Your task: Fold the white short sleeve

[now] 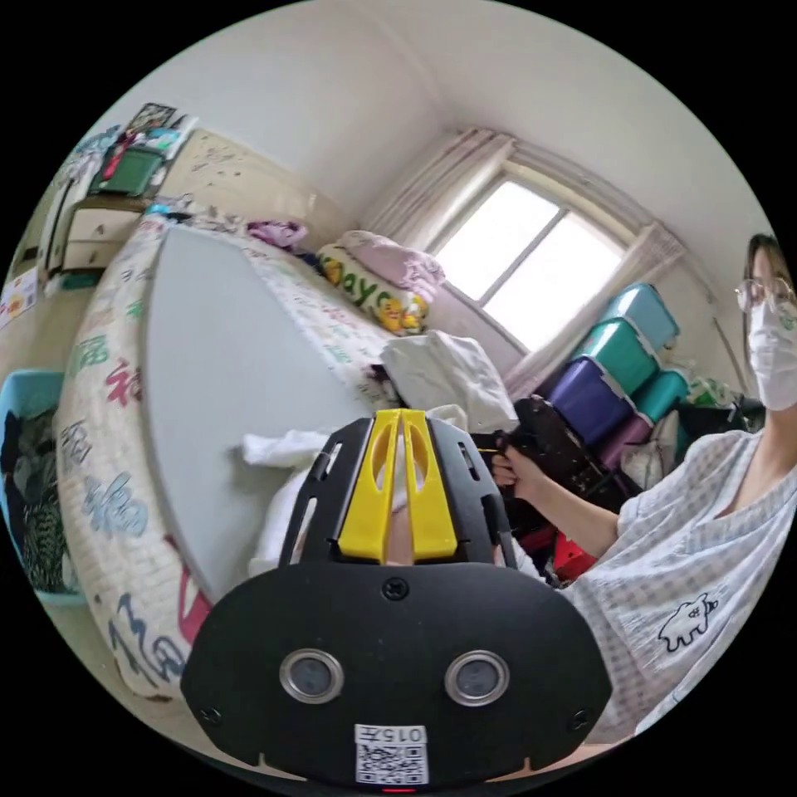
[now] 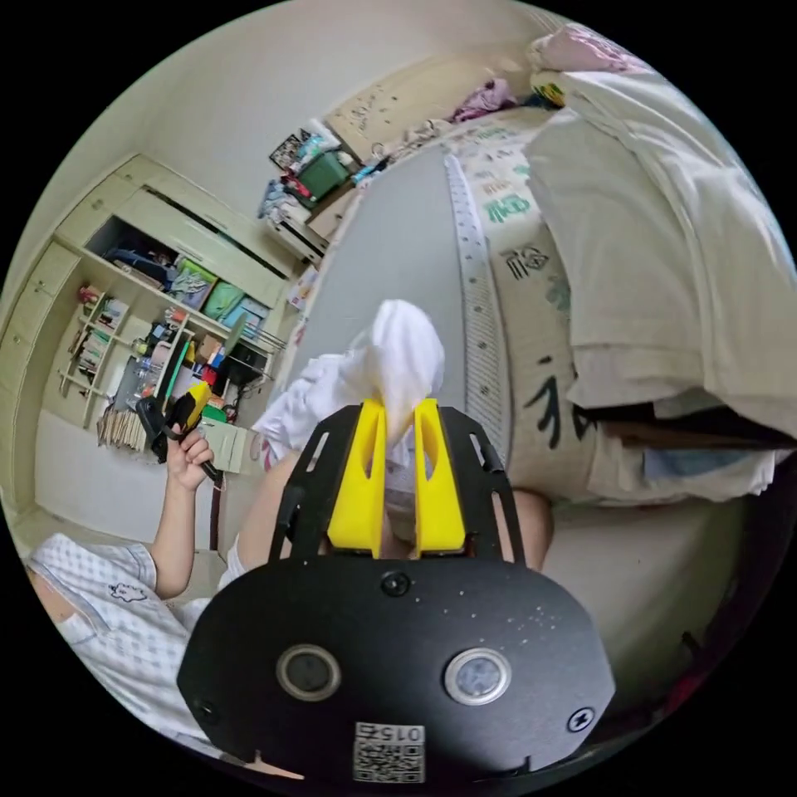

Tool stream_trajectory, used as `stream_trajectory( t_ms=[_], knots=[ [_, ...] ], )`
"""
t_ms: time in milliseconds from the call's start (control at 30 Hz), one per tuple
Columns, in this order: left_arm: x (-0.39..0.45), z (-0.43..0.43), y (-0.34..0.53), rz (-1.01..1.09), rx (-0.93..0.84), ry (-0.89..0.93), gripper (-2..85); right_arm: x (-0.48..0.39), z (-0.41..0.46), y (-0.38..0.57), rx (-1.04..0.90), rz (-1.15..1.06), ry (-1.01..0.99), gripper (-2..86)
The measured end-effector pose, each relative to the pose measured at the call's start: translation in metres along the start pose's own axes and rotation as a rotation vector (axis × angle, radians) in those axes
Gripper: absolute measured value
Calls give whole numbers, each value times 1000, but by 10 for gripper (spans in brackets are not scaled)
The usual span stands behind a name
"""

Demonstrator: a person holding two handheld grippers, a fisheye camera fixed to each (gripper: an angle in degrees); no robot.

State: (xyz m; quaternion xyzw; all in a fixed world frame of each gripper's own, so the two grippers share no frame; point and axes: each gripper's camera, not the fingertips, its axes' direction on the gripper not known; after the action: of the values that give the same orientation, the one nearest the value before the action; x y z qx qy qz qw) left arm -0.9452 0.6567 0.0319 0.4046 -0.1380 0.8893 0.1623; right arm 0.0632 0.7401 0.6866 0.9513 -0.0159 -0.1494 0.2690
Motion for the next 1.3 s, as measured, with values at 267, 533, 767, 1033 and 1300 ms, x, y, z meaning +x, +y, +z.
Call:
stream_trajectory(
  t_ms=[267, 533, 767, 1033, 1300],
  knots=[
    [-28, 60, -62, -48, -170, -181, 48, 16, -32, 14, 154, 22, 197, 68],
    [22, 145, -174, 198, -323, -63, 71, -67, 80, -56, -193, -469, 88, 139],
    [76, 233, -252, 476, -568, -23, 109, -37, 102, -52, -253, -418, 68, 97],
    [78, 259, -298, 338, -559, -49, 25, -21, 66, -16, -152, -338, 102, 8],
    [102, 208, -343, 245, -285, -29, 5, -30, -41, 26, 158, -246, 135, 2]
  ],
)
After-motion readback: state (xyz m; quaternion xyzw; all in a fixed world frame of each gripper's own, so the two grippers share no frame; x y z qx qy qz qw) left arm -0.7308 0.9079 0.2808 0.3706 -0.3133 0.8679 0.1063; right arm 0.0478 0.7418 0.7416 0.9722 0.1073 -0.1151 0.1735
